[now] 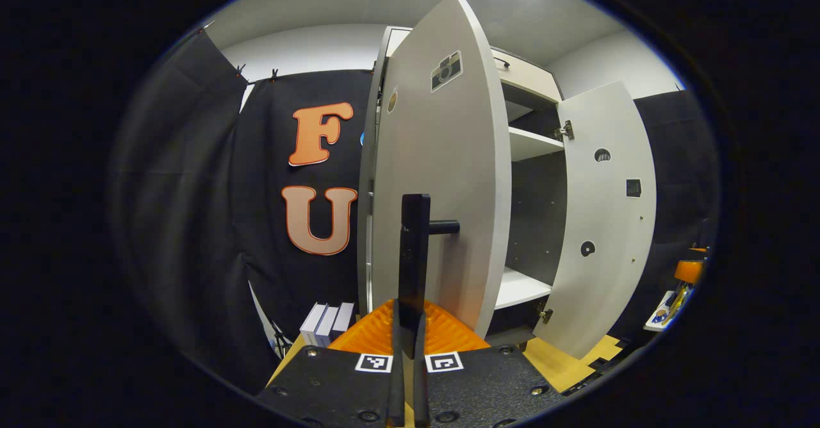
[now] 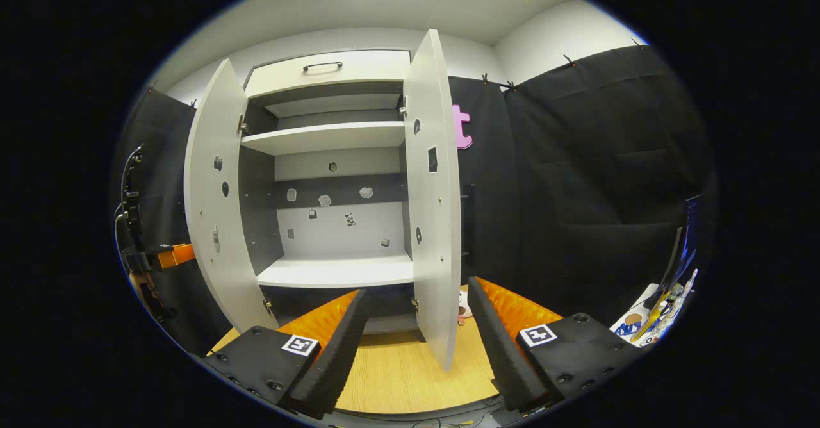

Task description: Open the right door of the double-door shoe cabinet with the right hand, and open the left door with the left hand.

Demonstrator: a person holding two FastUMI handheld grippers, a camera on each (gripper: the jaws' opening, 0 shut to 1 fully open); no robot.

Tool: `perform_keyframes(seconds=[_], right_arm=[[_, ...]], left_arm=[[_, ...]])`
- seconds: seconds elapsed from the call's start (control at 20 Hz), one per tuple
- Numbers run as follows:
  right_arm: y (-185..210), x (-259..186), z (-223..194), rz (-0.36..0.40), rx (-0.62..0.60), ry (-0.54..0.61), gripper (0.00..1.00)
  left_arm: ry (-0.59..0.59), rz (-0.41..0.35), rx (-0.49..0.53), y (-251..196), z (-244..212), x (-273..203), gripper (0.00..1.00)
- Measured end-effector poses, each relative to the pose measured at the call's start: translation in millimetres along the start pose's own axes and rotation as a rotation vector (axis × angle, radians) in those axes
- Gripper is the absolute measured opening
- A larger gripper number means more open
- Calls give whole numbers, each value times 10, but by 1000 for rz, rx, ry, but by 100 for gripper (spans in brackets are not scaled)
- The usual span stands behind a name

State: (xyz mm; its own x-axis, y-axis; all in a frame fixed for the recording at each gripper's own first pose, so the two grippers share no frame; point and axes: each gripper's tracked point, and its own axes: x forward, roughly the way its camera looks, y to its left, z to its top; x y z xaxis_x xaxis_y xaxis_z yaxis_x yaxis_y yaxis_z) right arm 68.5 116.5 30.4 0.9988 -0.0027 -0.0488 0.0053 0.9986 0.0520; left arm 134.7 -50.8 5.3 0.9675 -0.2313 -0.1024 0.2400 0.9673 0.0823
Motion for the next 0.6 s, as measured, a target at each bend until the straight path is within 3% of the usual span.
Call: perform_keyframes(seconds=[0.15,0.2,0.35,0.4,0.5,0.55,0.6], right_arm=[[27,-4,1,6,9,1,89],[28,0,-3,8,12,3,98],[76,6,-7,13,13,2,99],[99,13,-18,18,14,6,89],[158,30,-34,26,14,13,89],[182,39,-36,27,13,15,99],[198,44,-39,28,11,16,99]], left_arm=[[1,18,-10,163,14,-40,5],[1,25,-4,227,15,-52,4],[-1,39,-4,380,22,-58,3],[0,41,-3,402,23,-64,3],[3,38,2,429,12,-74,2],[2,34,6,437,16,-71,2],[-1,31,11,453,17,-74,2]])
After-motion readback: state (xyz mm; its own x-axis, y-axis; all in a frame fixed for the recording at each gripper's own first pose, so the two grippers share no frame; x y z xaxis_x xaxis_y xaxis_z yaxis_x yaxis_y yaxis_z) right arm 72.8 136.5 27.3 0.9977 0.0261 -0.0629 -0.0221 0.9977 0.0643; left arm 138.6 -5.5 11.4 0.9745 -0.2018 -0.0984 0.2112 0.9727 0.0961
